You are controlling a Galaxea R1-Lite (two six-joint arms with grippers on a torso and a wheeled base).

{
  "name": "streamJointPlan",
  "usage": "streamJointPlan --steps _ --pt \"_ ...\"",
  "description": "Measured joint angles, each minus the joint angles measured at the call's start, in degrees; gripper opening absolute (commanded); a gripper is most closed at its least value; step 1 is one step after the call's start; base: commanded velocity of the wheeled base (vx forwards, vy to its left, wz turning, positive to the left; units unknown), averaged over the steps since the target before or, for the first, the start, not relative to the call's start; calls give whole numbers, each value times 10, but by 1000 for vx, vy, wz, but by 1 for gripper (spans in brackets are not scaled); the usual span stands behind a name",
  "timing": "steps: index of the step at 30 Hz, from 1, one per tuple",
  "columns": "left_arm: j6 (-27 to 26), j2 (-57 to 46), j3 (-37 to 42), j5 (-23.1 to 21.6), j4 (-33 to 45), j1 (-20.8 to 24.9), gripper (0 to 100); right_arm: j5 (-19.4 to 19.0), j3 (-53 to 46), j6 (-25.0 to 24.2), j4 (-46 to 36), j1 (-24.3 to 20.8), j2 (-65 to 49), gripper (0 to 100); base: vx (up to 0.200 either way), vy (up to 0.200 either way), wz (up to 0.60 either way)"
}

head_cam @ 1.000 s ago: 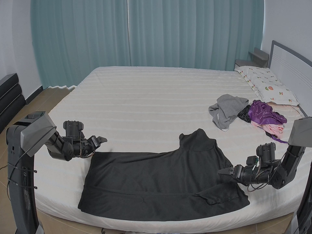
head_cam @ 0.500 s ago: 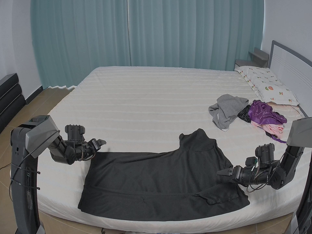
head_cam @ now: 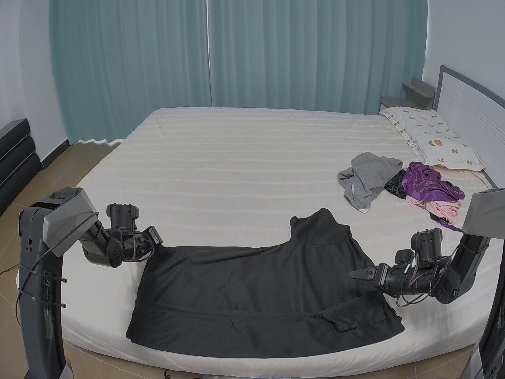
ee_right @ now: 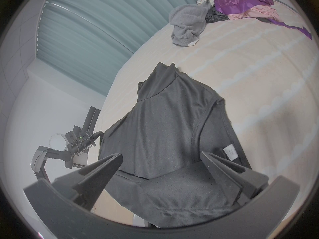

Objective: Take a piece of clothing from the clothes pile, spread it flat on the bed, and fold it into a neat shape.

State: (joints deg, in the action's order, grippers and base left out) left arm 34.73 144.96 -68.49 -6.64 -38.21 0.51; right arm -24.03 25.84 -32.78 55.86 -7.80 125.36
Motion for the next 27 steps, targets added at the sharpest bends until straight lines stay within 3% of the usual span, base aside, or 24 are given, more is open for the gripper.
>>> streamJointPlan --steps 5,11,27 --pt "18 -1 5 13 -1 -2 0 9 33 2 -3 -13 16 100 0 0 0" --pt "51 -13 11 15 -3 -6 0 51 93 6 -14 -32 42 100 0 0 0" --pt "80 -50 48 15 -29 -17 0 98 344 14 -148 -34 104 100 0 0 0"
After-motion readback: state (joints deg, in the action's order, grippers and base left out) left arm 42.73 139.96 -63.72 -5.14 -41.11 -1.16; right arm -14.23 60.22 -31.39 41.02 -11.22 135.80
